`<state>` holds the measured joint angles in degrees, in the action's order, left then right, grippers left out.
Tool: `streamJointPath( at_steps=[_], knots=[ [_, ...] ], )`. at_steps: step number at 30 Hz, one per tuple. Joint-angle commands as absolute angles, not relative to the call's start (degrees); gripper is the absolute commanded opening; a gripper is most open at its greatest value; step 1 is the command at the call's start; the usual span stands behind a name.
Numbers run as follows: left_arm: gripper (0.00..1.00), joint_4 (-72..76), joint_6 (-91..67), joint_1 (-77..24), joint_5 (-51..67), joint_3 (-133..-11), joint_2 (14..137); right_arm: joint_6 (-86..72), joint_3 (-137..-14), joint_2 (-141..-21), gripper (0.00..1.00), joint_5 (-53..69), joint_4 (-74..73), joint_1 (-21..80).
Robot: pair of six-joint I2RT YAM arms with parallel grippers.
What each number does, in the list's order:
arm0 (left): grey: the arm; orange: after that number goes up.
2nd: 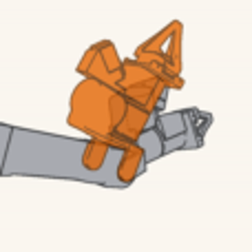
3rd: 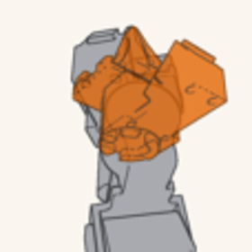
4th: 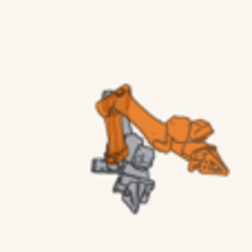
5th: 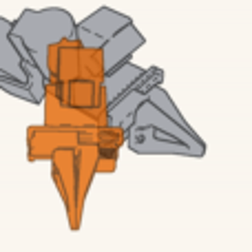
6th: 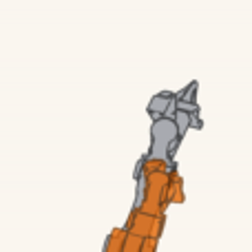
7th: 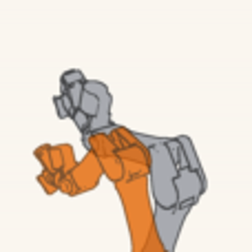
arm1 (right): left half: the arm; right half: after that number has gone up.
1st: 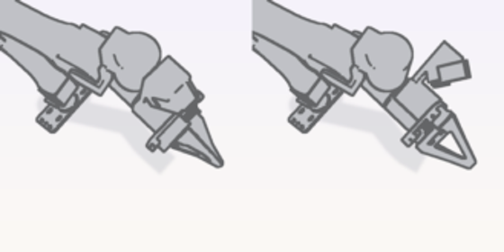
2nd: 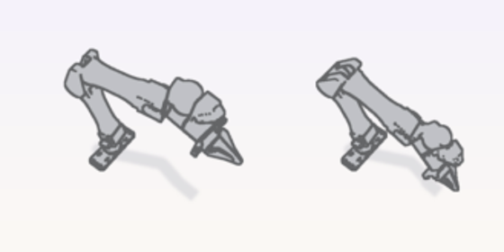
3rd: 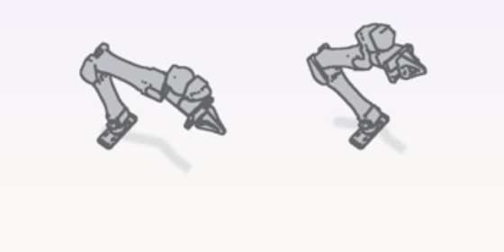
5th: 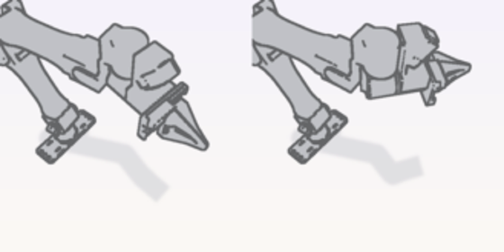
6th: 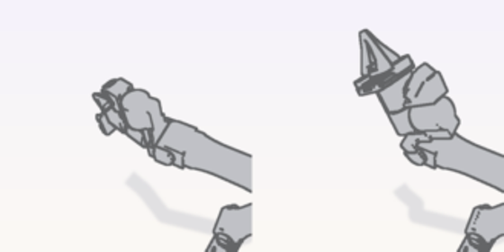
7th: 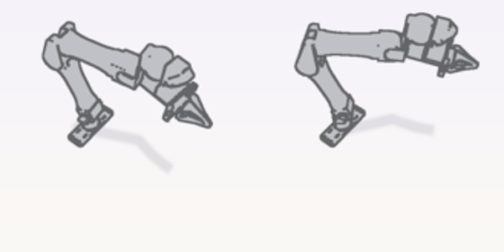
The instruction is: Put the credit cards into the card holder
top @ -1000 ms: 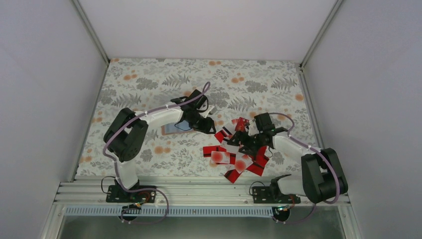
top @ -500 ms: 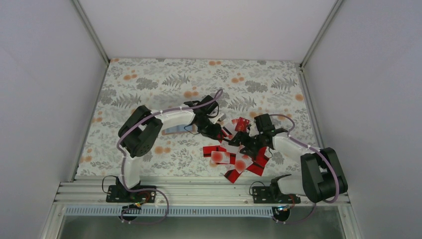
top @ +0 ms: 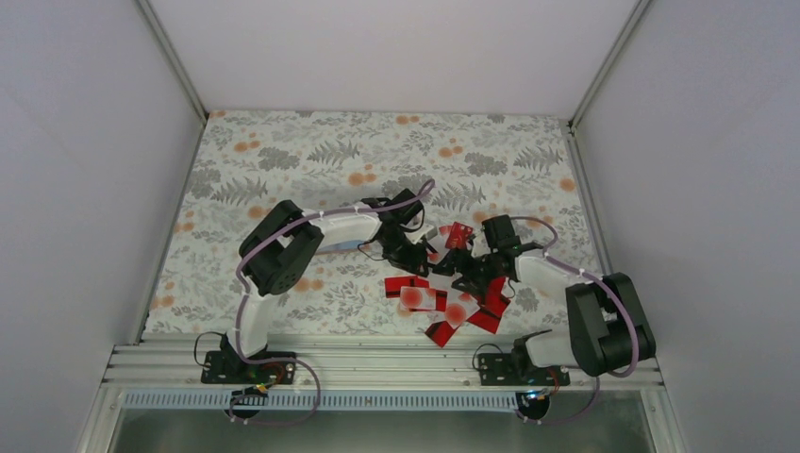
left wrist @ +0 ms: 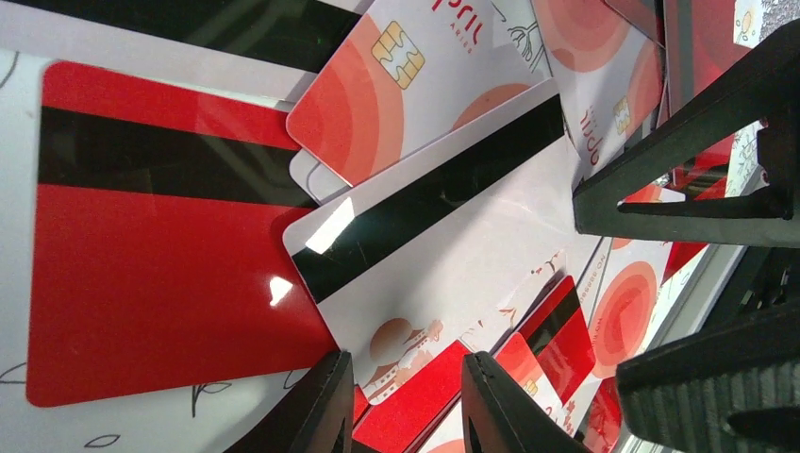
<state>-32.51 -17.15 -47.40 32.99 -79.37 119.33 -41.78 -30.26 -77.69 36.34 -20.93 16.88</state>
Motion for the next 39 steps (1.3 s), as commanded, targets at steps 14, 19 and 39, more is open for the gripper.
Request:
streamJointPath(
  at_steps=[14, 19, 39],
  knots=[
    [0.29, -28.9, -16.2, -48.6, 39.4, -78.6, 122.0, -41.6, -26.7, -72.4, 0.64, 40.9, -13.2, 16.7],
    [0.28, -27.6, -16.3, -48.6, 40.9, -78.0, 121.4, -41.7, -26.7, -69.9, 0.58, 42.7, -12.4, 16.7],
    [0.26, -23.7, -16.9, -46.6, 45.9, -75.4, 119.6, -40.3, -26.2, -66.4, 0.44, 45.5, -6.9, 16.7]
  ],
)
